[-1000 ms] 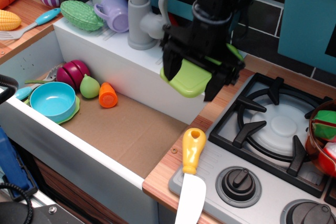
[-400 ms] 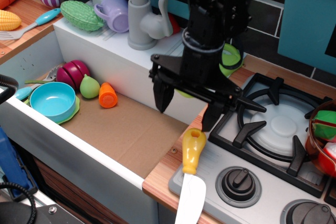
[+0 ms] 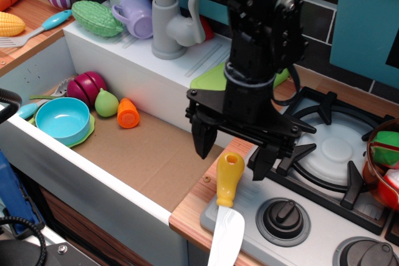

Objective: Put knife on cutting board

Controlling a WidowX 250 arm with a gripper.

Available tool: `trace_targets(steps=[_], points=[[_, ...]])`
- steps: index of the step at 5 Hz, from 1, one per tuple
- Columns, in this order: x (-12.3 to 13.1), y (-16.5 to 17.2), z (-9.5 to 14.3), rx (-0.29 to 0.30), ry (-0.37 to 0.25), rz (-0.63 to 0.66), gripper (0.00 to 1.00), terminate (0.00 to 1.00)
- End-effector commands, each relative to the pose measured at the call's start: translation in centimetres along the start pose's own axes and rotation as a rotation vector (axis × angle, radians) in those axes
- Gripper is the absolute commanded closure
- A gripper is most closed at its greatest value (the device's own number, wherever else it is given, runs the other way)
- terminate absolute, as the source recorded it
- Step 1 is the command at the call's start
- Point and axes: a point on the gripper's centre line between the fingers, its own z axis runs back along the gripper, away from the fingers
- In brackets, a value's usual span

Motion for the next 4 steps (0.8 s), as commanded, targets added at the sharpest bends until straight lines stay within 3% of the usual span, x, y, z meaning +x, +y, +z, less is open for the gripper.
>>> trace_targets(steps=[1,4], points=[[0.3,-0.1,0.6,-0.034,-0.048,-0.007,0.0,0.0],[-1.1,0.7,-1.5,-0.051,-0.067,0.009,0.0,0.0]])
